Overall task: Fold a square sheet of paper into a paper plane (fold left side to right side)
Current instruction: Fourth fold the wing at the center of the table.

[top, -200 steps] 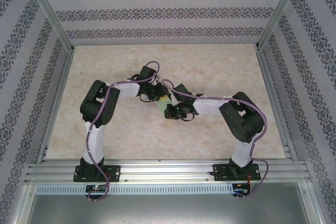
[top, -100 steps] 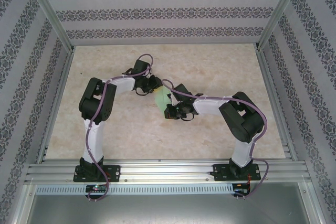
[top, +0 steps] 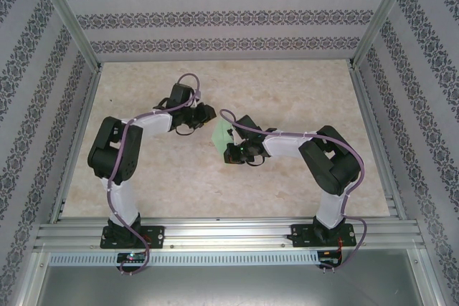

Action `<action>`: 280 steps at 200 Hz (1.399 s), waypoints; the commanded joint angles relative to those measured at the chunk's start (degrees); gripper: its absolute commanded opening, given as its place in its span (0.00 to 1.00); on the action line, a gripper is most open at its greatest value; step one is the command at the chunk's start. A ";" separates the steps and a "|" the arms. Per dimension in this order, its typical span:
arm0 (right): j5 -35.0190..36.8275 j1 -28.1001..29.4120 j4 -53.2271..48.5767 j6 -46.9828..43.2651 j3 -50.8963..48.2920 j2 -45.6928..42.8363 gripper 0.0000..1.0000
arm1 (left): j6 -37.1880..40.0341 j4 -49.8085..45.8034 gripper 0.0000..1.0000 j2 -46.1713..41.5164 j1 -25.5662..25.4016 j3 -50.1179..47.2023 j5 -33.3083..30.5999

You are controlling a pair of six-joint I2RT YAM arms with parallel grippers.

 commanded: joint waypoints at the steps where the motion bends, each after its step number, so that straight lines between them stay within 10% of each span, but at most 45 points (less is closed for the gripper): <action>1: 0.99 1.87 -12.35 -0.97 -2.87 4.70 0.06 | -2.05 5.91 0.25 -1.01 -2.47 -1.46 3.35; 280: 1.90 2.52 -14.69 -1.56 -1.65 5.71 0.06 | 4.18 -5.59 0.29 19.30 -2.73 19.18 -7.20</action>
